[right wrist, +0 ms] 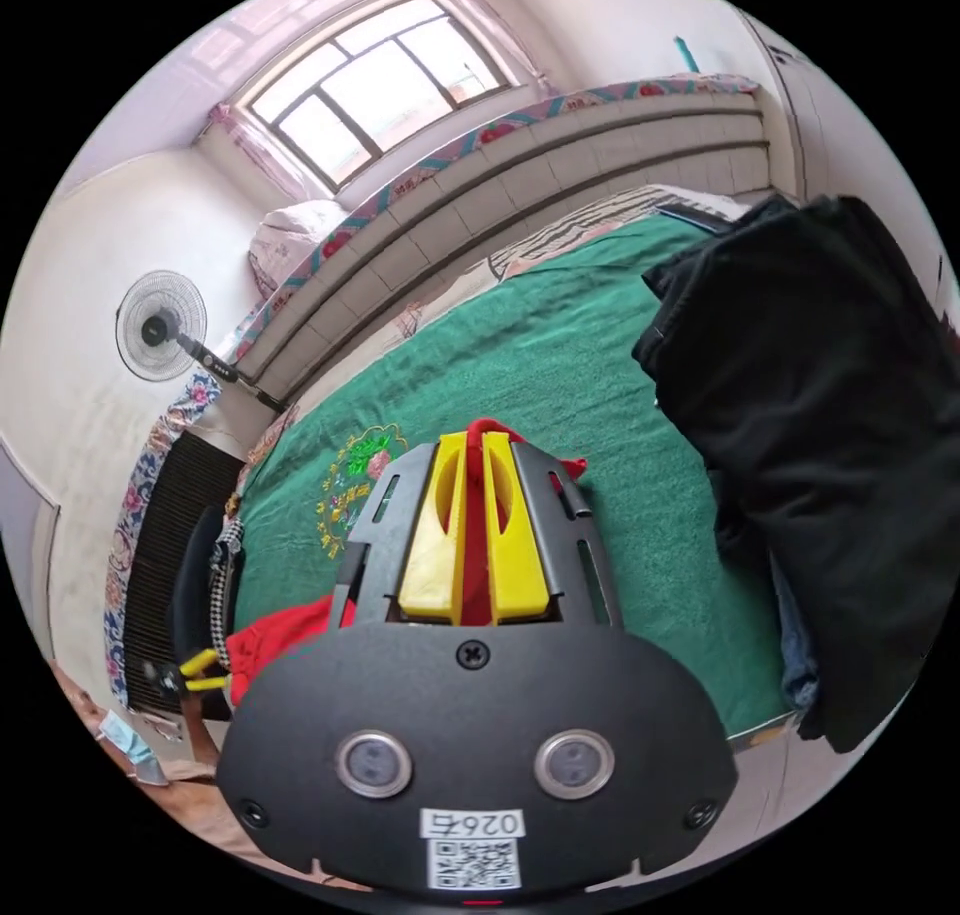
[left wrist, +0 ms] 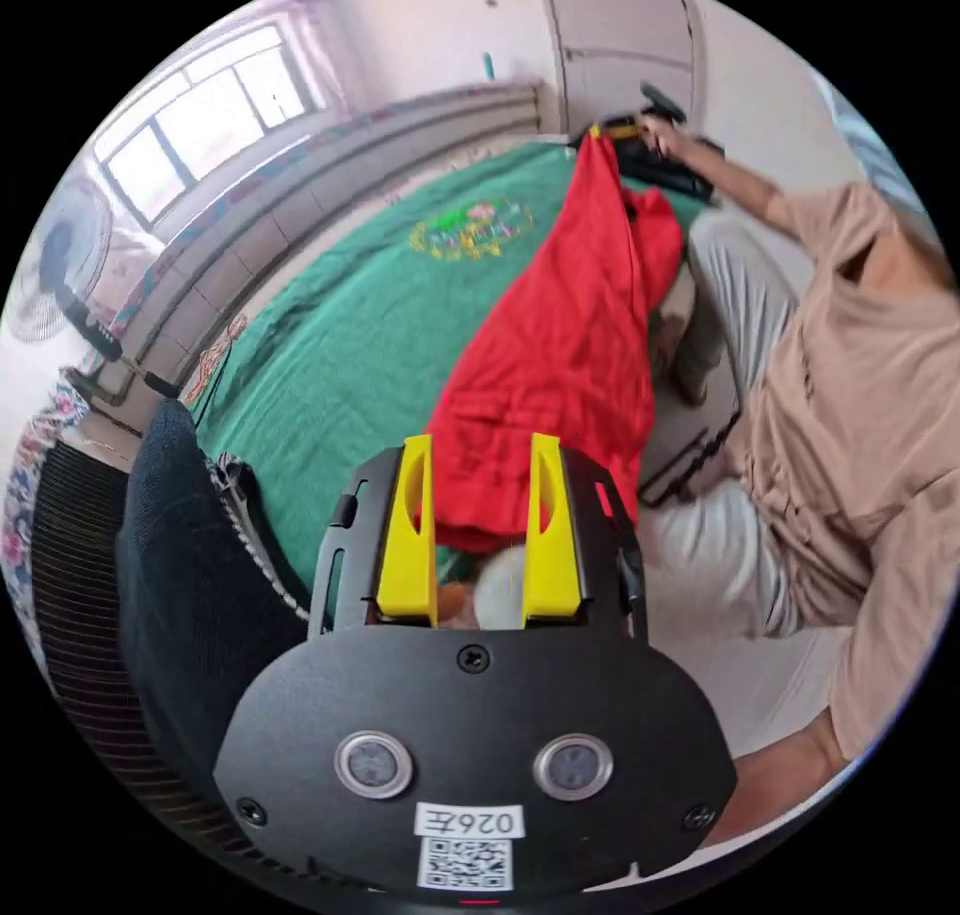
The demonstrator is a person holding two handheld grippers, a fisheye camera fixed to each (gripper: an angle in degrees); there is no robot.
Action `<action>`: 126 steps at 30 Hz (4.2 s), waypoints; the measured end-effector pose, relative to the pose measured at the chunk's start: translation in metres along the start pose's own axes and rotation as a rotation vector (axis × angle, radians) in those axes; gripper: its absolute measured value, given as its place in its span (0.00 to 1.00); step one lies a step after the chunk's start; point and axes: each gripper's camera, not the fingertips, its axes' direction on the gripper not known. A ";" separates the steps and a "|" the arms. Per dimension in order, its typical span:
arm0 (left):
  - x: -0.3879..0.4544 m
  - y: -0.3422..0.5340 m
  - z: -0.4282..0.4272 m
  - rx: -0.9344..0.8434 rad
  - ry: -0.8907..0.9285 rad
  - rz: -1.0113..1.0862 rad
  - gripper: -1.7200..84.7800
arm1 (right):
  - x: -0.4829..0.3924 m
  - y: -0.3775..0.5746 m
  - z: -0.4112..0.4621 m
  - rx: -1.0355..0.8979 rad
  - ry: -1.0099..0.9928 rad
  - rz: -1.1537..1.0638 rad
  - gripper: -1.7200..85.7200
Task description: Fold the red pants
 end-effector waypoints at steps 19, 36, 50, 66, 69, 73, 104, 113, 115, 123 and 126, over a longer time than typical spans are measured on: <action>0.192 -0.042 0.102 -0.375 -0.377 0.454 0.22 | 0.015 -0.024 -0.085 0.027 -0.095 0.115 0.00; -0.096 0.062 -0.001 0.252 -0.056 -0.271 0.01 | 0.072 -0.041 -0.124 0.048 -0.164 0.127 0.01; -0.467 0.056 0.315 0.308 0.401 -1.040 0.01 | 0.133 -0.132 -0.012 0.044 0.044 0.260 0.09; -0.424 0.134 0.400 0.079 0.496 -0.842 0.17 | 0.219 -0.026 0.078 -0.085 0.056 0.309 0.12; -0.412 0.138 0.393 0.036 0.357 -0.823 0.10 | 0.179 -0.027 0.108 -0.234 0.248 0.130 0.03; -0.412 0.163 0.388 0.094 0.439 -0.908 0.07 | 0.117 -0.020 0.062 -0.012 0.418 -0.037 0.01; -0.171 0.293 0.064 0.879 0.523 -0.735 0.01 | -0.123 0.276 -0.091 0.088 0.284 -0.458 0.01; -0.139 0.270 0.095 0.726 0.582 -0.900 0.17 | -0.080 0.251 -0.033 -0.135 0.267 -0.180 0.08; -0.138 0.261 0.111 0.669 0.630 -0.971 0.20 | -0.074 0.242 -0.033 -0.139 0.227 -0.145 0.08; -0.124 0.252 0.128 0.482 0.481 -1.140 0.31 | -0.081 0.190 -0.030 -0.194 0.304 -0.117 0.11; -0.128 0.259 0.139 0.461 0.564 -1.168 0.32 | -0.085 0.177 -0.039 -0.228 0.305 -0.126 0.03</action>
